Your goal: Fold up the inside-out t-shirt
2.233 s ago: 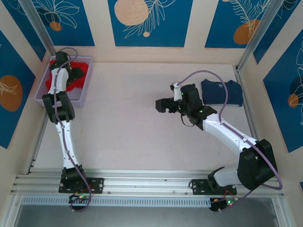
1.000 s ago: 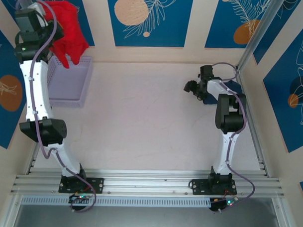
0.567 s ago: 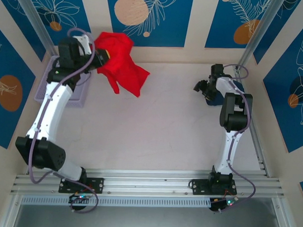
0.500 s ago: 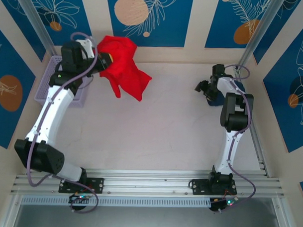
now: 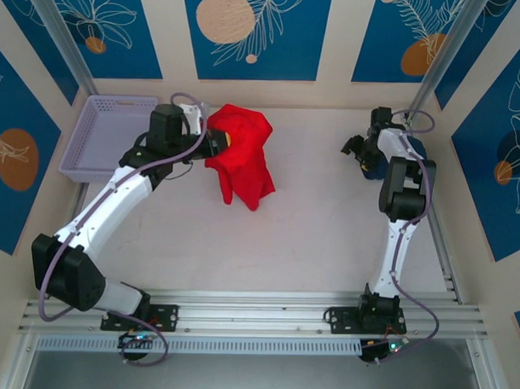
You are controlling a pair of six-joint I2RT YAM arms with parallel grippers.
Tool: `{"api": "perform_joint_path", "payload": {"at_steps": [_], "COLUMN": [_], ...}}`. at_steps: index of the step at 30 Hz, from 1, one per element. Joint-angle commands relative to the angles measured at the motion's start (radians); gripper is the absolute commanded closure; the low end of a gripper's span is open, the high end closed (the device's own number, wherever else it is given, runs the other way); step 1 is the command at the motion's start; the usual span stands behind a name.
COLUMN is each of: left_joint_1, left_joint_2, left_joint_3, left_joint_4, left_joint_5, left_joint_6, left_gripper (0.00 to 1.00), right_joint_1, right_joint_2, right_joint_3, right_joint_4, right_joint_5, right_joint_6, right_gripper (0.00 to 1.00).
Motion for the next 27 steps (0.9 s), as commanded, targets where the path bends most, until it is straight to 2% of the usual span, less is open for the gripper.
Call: {"api": "perform_joint_path", "payload": {"at_steps": [1,4,10,14,21,24,27], "left_joint_1": [-0.011,-0.011,-0.072,-0.107,-0.129,-0.138,-0.146], "left_joint_2": [0.007,0.015,-0.015,-0.056,-0.093,-0.099,-0.107], "left_joint_3": [0.002,0.009,0.053,0.058,0.03,0.023,0.018], "left_joint_4": [0.07,0.043,0.007,-0.009,0.0,0.005,0.011], "left_joint_5": [-0.017,-0.042,-0.048,-0.093,-0.102,-0.097,-0.099], "left_joint_6": [0.01,0.022,0.051,0.049,0.018,0.009,0.006], "left_gripper": [1.0,1.0,1.0,1.0,1.0,1.0,1.0], "right_joint_1": [-0.012,-0.007,0.094,0.219,0.372,0.431,0.479], "right_joint_2": [0.036,0.002,-0.234,-0.488,-0.935,-1.055,-1.073], "right_joint_3": [0.057,0.044,-0.156,-0.431,-1.007,-1.156,-1.216], "right_joint_4": [-0.04,-0.021,0.141,0.306,0.681,0.777,0.848], "right_joint_5": [-0.013,-0.035,-0.229,-0.282,-0.45,-0.474,-0.443], "right_joint_6": [0.002,-0.015,-0.147,-0.187,-0.113,-0.146,-0.188], "right_gripper": [0.29,0.28,0.26,0.25,0.2,0.17,0.16]}}
